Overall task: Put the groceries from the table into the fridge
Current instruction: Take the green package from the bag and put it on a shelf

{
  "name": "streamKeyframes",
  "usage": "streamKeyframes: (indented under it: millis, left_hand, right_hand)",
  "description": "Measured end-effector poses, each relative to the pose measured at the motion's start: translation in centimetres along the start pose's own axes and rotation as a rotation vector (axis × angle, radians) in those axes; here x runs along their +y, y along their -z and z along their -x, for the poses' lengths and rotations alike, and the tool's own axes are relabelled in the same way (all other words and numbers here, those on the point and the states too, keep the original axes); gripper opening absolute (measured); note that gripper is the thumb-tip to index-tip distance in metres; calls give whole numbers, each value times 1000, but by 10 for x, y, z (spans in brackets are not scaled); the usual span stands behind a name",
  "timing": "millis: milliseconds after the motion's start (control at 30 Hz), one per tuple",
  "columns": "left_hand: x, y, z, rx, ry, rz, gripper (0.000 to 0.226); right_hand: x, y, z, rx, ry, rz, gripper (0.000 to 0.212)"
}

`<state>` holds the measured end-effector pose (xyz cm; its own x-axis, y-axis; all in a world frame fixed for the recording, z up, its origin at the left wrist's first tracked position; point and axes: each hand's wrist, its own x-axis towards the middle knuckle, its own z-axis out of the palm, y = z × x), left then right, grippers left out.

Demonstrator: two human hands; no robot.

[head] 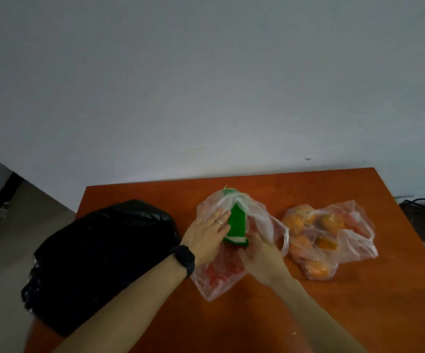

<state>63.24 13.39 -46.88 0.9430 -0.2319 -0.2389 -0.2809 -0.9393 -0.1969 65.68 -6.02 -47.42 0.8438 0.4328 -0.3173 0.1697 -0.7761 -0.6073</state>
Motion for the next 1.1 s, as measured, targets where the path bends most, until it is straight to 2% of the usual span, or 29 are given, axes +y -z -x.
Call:
streamKeyframes:
  millis: [133, 267, 433, 600, 700, 800, 867, 967, 1033, 1100]
  left_hand:
    - [-28, -18, -47, -128, -39, -21, 69]
    - [-41, -36, -78, -209, -37, 10, 80]
    - [-50, -49, -94, -221, -61, 25, 85]
    - [-60, -50, -96, -225, -46, 48, 90]
    - [-62, -48, -96, -217, -50, 33, 92]
    - [-58, -43, -94, -180, -52, 46, 90]
    - [-54, -42, -91, -141, -37, 60, 85]
    - [-51, -43, -86, -73, 2, 93, 83]
    - [-55, -42, -85, -57, 17, 100, 81]
    - [-60, -40, -85, -59, 36, 120, 79]
  right_hand:
    - [-11, -34, -64, -43, -263, 75, 85]
    - [-21, -60, -106, -92, -482, 88, 92]
    - [-19, -75, -130, -36, -567, 233, 93]
    - [-14, -53, -138, -162, -618, 298, 114]
    - [-14, -33, -131, -139, -580, 395, 102]
    - [-15, -15, -121, -112, -518, 272, 68]
    - [-17, -5, -113, -82, -472, 129, 56]
    - [-22, 14, -100, -12, -438, -96, 61]
    - [-28, 29, -92, -65, -512, -328, 55]
    - [-32, 42, -79, -155, -574, -578, 38]
